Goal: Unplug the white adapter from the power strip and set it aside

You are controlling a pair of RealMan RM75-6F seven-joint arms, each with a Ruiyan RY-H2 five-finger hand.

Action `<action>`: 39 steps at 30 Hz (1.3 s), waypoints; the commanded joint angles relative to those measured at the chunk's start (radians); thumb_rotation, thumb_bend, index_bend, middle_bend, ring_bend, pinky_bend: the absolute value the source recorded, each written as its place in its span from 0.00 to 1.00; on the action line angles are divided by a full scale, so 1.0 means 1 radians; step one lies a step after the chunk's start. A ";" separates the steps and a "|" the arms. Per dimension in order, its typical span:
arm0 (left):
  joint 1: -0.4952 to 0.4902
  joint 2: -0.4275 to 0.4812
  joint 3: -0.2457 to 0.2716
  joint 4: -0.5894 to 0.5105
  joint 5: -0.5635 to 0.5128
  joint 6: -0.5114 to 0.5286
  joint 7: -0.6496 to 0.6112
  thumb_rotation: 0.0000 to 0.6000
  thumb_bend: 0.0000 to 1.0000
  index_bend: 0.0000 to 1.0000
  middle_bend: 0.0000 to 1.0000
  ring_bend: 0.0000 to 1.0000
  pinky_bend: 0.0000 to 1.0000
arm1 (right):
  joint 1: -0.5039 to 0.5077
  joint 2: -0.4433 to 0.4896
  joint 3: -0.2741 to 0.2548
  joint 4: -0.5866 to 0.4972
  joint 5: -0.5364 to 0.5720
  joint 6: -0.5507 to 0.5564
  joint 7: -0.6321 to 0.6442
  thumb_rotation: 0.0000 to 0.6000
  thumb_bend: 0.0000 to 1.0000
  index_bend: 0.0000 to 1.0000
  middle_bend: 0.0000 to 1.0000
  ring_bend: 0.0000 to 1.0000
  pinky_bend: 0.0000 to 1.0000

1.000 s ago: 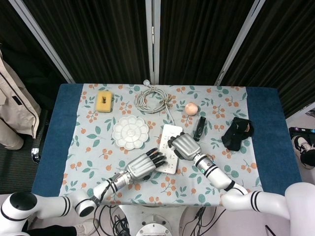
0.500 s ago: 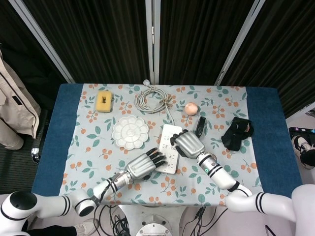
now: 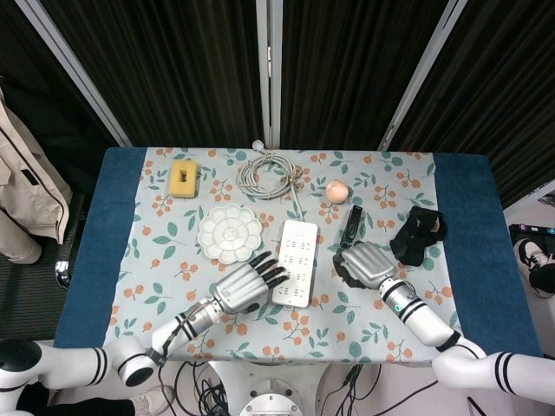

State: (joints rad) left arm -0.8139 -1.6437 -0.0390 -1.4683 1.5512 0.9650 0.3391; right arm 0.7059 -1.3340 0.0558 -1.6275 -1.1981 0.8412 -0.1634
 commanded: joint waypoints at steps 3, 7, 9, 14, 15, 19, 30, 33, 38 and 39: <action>0.038 0.069 -0.027 -0.063 -0.033 0.056 0.039 1.00 0.21 0.14 0.13 0.07 0.09 | -0.015 -0.008 -0.027 0.020 0.030 -0.018 -0.024 1.00 0.51 0.48 0.51 0.34 0.26; 0.073 0.116 -0.043 -0.098 -0.060 0.108 0.054 1.00 0.21 0.14 0.13 0.07 0.09 | -0.021 -0.005 -0.021 0.011 0.046 -0.012 -0.025 1.00 0.37 0.03 0.20 0.09 0.14; 0.098 0.146 -0.049 -0.117 -0.073 0.142 0.057 1.00 0.21 0.14 0.13 0.07 0.09 | -0.030 0.008 -0.015 0.000 0.040 0.006 -0.015 1.00 0.36 0.00 0.14 0.04 0.12; 0.179 0.245 -0.047 -0.169 -0.123 0.225 0.059 1.00 0.21 0.14 0.13 0.07 0.08 | -0.076 0.065 -0.002 -0.040 -0.007 0.101 0.015 1.00 0.36 0.00 0.09 0.01 0.11; 0.198 0.265 -0.046 -0.177 -0.135 0.244 0.054 1.00 0.21 0.14 0.13 0.07 0.08 | -0.091 0.079 0.000 -0.049 -0.017 0.128 0.022 1.00 0.36 0.00 0.09 0.01 0.11; 0.290 0.355 -0.043 -0.204 -0.198 0.332 0.030 1.00 0.21 0.14 0.13 0.07 0.08 | -0.171 0.131 -0.003 -0.077 -0.078 0.270 0.059 1.00 0.36 0.00 0.10 0.01 0.11; 0.548 0.509 0.015 -0.261 -0.312 0.532 -0.042 1.00 0.21 0.14 0.13 0.07 0.06 | -0.414 0.223 -0.060 -0.078 -0.239 0.614 0.178 1.00 0.36 0.00 0.10 0.01 0.10; 0.605 0.513 0.038 -0.285 -0.297 0.587 -0.048 1.00 0.21 0.14 0.13 0.07 0.06 | -0.467 0.225 -0.082 -0.073 -0.268 0.668 0.188 1.00 0.36 0.00 0.10 0.01 0.10; 0.676 0.486 0.062 -0.299 -0.239 0.681 -0.021 1.00 0.21 0.14 0.13 0.07 0.05 | -0.533 0.218 -0.095 -0.065 -0.297 0.735 0.195 1.00 0.36 0.00 0.11 0.00 0.09; 0.682 0.482 0.065 -0.300 -0.228 0.688 -0.015 1.00 0.21 0.14 0.13 0.07 0.05 | -0.540 0.219 -0.097 -0.066 -0.298 0.736 0.197 1.00 0.36 0.00 0.11 0.00 0.09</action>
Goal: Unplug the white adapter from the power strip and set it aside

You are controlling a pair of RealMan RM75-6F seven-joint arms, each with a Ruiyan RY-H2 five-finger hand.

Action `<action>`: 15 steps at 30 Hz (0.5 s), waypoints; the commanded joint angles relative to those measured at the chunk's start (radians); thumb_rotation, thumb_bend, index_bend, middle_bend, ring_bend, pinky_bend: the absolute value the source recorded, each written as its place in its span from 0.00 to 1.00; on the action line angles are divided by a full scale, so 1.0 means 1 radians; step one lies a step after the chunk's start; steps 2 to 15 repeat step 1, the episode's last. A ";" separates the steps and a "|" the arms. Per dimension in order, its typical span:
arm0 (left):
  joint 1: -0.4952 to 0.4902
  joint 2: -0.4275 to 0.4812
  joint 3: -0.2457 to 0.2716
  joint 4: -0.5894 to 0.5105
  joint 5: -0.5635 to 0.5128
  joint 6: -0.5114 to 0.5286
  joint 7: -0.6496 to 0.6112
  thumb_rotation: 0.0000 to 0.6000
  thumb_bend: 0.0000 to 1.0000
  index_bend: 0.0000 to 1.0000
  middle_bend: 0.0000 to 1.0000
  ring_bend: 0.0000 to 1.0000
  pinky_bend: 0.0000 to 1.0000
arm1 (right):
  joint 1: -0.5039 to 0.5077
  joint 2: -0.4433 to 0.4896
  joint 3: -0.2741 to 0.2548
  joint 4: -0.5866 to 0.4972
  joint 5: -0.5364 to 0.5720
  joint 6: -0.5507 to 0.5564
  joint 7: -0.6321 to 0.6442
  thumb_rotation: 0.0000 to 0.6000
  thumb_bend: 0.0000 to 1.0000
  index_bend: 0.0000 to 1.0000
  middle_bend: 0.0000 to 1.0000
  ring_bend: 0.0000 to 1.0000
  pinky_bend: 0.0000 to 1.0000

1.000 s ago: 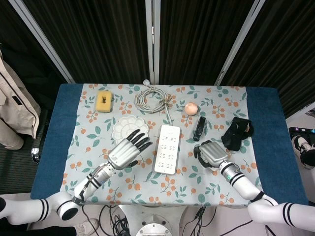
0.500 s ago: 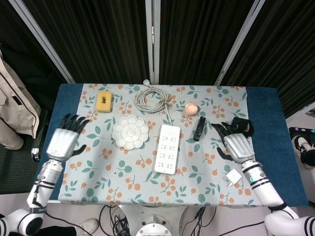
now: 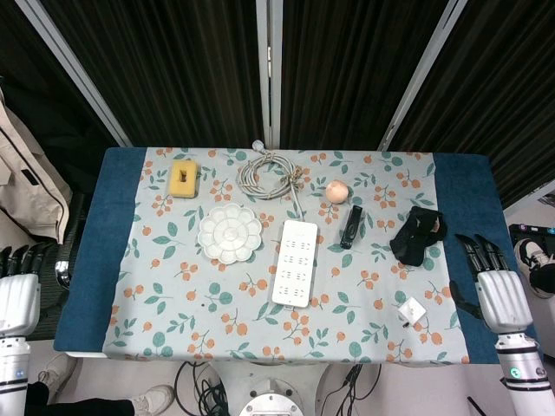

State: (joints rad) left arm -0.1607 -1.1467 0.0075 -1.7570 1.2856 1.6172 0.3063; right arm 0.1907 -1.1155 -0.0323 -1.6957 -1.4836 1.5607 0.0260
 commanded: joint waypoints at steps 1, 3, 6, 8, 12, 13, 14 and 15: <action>0.034 -0.019 0.021 -0.011 0.047 0.040 0.025 1.00 0.21 0.14 0.13 0.07 0.05 | -0.030 0.003 -0.011 0.000 -0.013 0.016 0.011 1.00 0.36 0.00 0.11 0.00 0.09; 0.034 -0.019 0.021 -0.011 0.047 0.040 0.025 1.00 0.21 0.14 0.13 0.07 0.05 | -0.030 0.003 -0.011 0.000 -0.013 0.016 0.011 1.00 0.36 0.00 0.11 0.00 0.09; 0.034 -0.019 0.021 -0.011 0.047 0.040 0.025 1.00 0.21 0.14 0.13 0.07 0.05 | -0.030 0.003 -0.011 0.000 -0.013 0.016 0.011 1.00 0.36 0.00 0.11 0.00 0.09; 0.034 -0.019 0.021 -0.011 0.047 0.040 0.025 1.00 0.21 0.14 0.13 0.07 0.05 | -0.030 0.003 -0.011 0.000 -0.013 0.016 0.011 1.00 0.36 0.00 0.11 0.00 0.09; 0.034 -0.019 0.021 -0.011 0.047 0.040 0.025 1.00 0.21 0.14 0.13 0.07 0.05 | -0.030 0.003 -0.011 0.000 -0.013 0.016 0.011 1.00 0.36 0.00 0.11 0.00 0.09; 0.034 -0.019 0.021 -0.011 0.047 0.040 0.025 1.00 0.21 0.14 0.13 0.07 0.05 | -0.030 0.003 -0.011 0.000 -0.013 0.016 0.011 1.00 0.36 0.00 0.11 0.00 0.09; 0.034 -0.019 0.021 -0.011 0.047 0.040 0.025 1.00 0.21 0.14 0.13 0.07 0.05 | -0.030 0.003 -0.011 0.000 -0.013 0.016 0.011 1.00 0.36 0.00 0.11 0.00 0.09; 0.034 -0.019 0.021 -0.011 0.047 0.040 0.025 1.00 0.21 0.14 0.13 0.07 0.05 | -0.030 0.003 -0.011 0.000 -0.013 0.016 0.011 1.00 0.36 0.00 0.11 0.00 0.09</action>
